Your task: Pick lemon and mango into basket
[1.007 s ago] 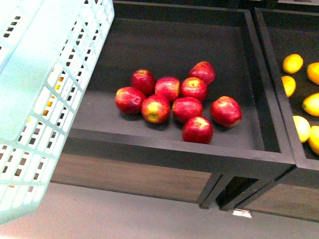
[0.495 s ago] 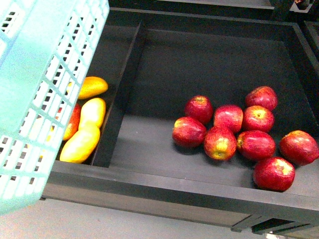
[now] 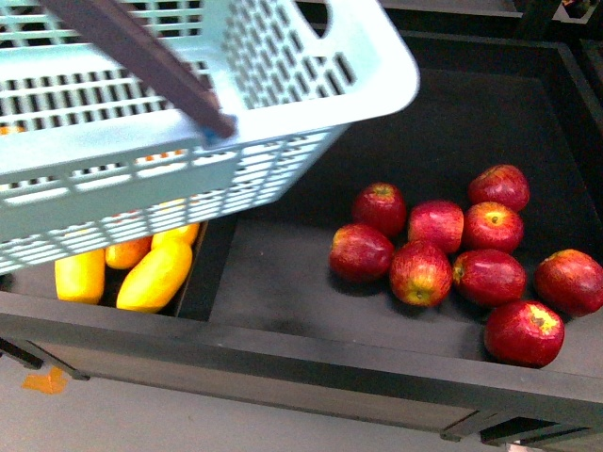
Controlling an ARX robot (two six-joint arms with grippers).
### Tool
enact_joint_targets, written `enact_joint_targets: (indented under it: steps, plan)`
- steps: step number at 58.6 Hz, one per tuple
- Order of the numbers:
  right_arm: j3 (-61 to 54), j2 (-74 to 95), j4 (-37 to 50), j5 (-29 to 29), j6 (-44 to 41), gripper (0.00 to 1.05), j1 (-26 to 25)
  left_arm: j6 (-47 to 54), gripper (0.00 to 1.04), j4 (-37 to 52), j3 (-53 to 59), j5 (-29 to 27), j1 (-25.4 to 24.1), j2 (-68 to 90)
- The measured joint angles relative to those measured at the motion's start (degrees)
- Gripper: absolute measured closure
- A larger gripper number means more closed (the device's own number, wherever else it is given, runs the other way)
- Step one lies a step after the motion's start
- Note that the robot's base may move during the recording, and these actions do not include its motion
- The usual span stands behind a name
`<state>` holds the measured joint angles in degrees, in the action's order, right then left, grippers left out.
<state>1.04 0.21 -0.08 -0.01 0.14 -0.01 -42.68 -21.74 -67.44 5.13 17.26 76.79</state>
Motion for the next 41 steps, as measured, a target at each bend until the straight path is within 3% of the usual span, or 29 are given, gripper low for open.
enact_joint_targets:
  steps: [21, 37, 41]
  plan:
    - [0.0, 0.0, 0.0, 0.02, 0.02, 0.09, 0.0, -4.42, 0.99, 2.34, -15.06, -0.11, 12.07, 17.29]
    - [0.0, 0.0, 0.0, 0.02, 0.0, 0.09, 0.0, -6.78, 0.99, 3.85, -16.9, 3.98, 21.62, 19.76]
    - [0.0, 0.0, 0.0, 0.02, 0.02, 0.09, 0.0, -7.43, 0.99, 3.85, -16.9, 4.28, 22.14, 19.76]
